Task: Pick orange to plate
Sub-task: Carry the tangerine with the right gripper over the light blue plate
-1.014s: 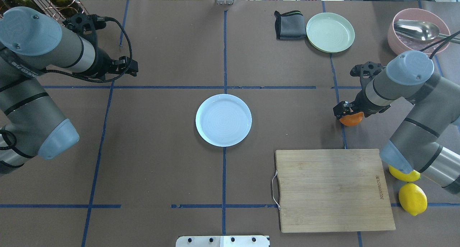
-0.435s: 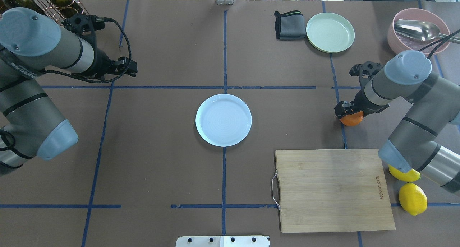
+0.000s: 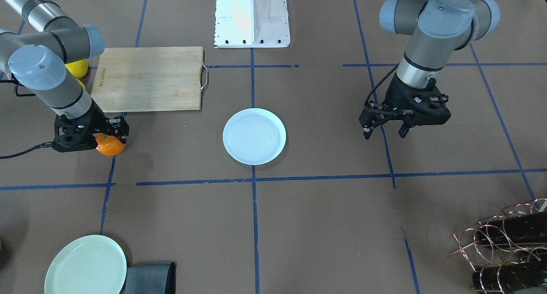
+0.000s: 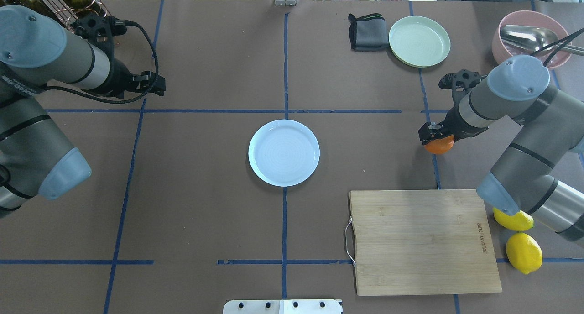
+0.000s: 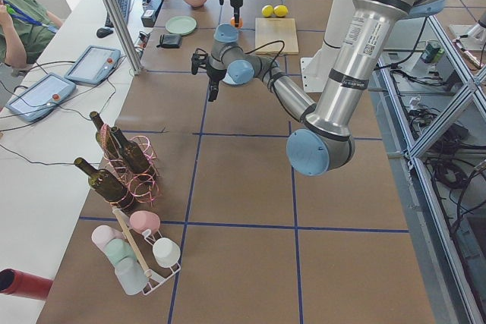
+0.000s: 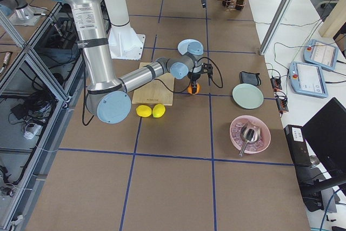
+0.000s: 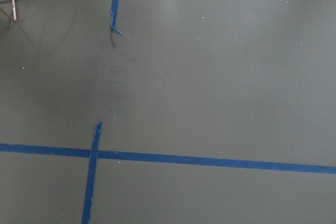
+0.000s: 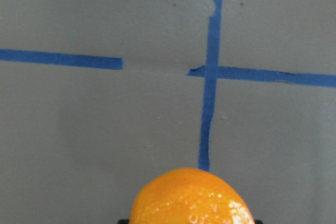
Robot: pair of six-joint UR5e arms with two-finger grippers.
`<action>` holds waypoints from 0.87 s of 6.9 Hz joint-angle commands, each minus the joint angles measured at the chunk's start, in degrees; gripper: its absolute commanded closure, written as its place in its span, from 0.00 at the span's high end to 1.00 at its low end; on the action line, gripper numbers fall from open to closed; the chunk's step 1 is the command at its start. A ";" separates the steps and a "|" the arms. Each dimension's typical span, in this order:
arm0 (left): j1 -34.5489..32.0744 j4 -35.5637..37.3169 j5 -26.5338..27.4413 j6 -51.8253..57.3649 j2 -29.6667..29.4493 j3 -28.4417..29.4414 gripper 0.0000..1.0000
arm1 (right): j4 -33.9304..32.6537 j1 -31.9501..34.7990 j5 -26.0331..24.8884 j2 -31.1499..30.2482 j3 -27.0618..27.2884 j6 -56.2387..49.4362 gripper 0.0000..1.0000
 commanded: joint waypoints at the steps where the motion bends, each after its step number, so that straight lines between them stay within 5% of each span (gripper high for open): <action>1: -4.58 -0.22 -0.86 16.18 7.04 -2.65 1.00 | -5.32 0.05 0.25 3.67 3.79 0.83 0.00; 4: -15.46 -1.18 -2.35 19.25 11.74 -3.46 1.00 | -11.87 -6.95 -1.84 13.68 4.51 10.20 0.00; 6: -16.11 -4.84 -5.08 19.42 11.48 -3.11 1.00 | -11.96 -12.67 -7.02 17.30 3.37 14.25 0.00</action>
